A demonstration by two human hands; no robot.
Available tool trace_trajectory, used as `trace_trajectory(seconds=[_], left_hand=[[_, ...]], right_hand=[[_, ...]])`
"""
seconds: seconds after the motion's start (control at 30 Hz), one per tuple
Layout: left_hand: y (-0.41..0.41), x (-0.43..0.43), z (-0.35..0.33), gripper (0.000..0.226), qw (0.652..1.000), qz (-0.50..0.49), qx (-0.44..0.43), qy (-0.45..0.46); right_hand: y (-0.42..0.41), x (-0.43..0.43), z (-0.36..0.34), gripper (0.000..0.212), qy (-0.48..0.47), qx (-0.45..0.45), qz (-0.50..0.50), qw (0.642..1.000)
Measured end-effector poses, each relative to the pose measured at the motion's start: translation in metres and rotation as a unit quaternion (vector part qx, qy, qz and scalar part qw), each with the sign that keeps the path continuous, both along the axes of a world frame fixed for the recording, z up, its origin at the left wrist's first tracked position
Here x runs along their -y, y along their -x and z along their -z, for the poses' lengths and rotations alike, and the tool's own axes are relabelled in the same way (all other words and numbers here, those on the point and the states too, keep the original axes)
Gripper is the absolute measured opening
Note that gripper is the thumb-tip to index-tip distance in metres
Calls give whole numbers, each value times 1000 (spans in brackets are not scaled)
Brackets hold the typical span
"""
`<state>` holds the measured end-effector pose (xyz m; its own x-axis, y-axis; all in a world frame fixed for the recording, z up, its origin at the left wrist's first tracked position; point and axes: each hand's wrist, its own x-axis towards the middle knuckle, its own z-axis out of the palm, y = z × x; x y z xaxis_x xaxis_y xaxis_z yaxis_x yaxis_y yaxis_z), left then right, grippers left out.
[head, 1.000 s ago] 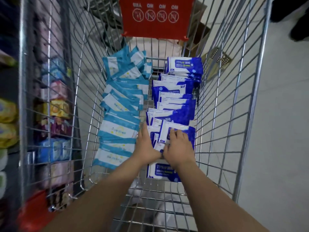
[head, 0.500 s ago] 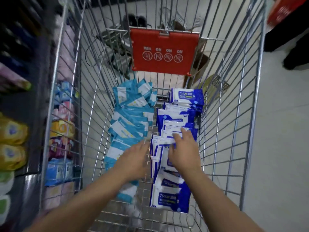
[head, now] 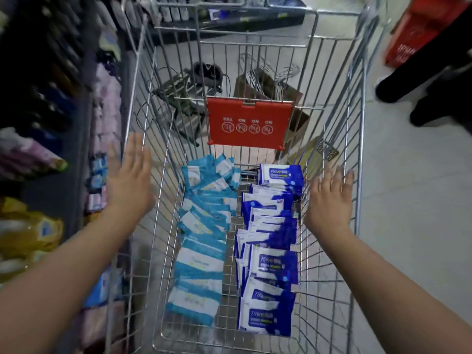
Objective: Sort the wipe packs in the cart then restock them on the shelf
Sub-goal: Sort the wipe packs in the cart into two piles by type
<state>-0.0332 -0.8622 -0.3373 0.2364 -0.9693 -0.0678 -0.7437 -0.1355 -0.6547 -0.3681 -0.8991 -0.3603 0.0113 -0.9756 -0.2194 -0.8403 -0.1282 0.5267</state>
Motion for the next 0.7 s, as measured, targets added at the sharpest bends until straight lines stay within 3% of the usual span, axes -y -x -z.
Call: trace_trajectory(seconds=[0.13,0.23,0.4,0.7], left_hand=[[-13,9,2,86,999,13,-42,-10],[-13,18,1,84,1000,22,-3,-21],[-18,44,-2,79,998,21,40,-38],[-8,87,-18,83,999,-9,15,-42]], right_hand=[[-4,2,-3,64,-28,-44,-6,999],[-8,9,-5,64,-30,-63,0,998],[-14,29,-8,62,-37,-56,7,998],[-21,73,-9,56,-40,-21,1,999]])
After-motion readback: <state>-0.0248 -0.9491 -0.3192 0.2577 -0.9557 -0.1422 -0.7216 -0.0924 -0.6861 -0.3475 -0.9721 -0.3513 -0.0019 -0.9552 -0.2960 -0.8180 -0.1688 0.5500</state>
